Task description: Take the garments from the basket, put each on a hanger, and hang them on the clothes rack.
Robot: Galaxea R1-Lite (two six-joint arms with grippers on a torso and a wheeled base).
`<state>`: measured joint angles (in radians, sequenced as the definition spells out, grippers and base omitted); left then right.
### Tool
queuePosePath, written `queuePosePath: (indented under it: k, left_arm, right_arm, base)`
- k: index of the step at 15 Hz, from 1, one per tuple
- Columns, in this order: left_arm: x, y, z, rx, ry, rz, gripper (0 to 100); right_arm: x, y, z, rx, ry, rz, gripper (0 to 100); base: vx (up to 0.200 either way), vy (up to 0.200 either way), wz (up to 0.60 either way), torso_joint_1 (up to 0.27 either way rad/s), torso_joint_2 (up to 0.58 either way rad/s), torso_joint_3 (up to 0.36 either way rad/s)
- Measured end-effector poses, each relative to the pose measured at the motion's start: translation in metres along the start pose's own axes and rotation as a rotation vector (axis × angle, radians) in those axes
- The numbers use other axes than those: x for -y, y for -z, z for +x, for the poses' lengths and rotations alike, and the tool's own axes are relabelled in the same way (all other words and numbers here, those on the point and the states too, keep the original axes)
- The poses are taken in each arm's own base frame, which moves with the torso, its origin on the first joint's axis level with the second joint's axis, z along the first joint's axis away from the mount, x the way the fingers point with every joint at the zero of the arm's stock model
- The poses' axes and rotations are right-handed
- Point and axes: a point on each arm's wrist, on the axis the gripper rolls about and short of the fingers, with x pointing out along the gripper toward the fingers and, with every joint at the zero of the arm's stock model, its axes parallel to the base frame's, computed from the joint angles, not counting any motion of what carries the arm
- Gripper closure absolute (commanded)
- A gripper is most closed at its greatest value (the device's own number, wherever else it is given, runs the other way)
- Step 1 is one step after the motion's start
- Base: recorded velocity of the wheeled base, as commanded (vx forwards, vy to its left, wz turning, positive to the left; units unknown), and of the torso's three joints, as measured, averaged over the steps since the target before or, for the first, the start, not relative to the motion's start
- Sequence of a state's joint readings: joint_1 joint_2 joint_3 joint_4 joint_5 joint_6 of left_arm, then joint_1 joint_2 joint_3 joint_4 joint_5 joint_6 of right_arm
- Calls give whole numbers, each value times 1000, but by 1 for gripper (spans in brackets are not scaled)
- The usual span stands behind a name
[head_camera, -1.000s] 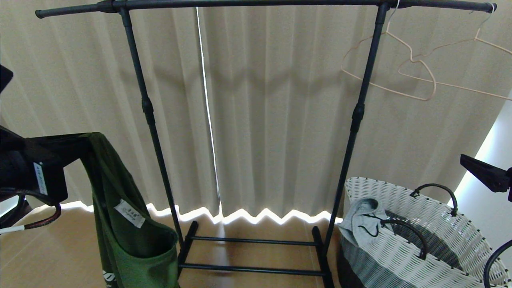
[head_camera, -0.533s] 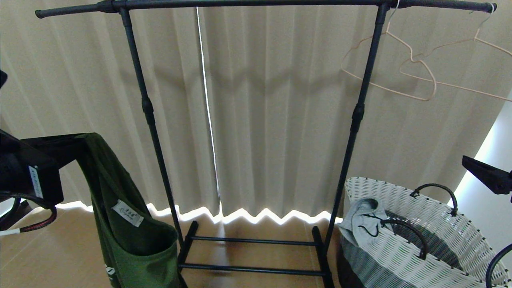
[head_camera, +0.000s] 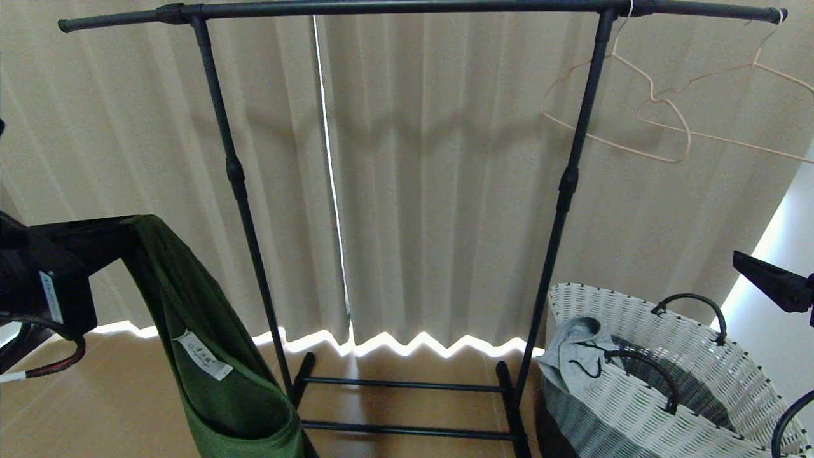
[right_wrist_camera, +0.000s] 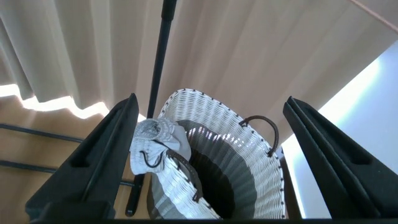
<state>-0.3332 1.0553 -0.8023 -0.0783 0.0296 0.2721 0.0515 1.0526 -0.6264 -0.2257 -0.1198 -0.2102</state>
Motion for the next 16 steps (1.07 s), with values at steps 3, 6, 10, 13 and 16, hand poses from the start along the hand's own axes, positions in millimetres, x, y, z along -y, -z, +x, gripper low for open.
queuePosePath:
  k: [3,6,10,13,16]
  left_arm:
    - [0,1,-1,0,-1,3,100]
    - [0,1,-1,1,-1,3,100]
    - [1,5,-3,0,1,5,100]
    - [2,7,-5,-3,3,15,100]
    - [2,7,-6,1,3,24,100]
  right_arm:
    - [0,0,0,3,0,0,0]
    - [0,2,0,3,1,1,0]
    - [-1,2,0,2,-1,1,0]
    - [-1,3,1,-3,-4,0,0]
    - [-1,5,1,-7,-8,-26,0]
  base:
    - [0,0,0,154,-168,-232]
    - [0,0,0,172,-595,-263]
    - [0,0,0,140,-505,-254]
    - [0,0,0,320,-463,-261]
    - [0,0,0,242,-495,-256]
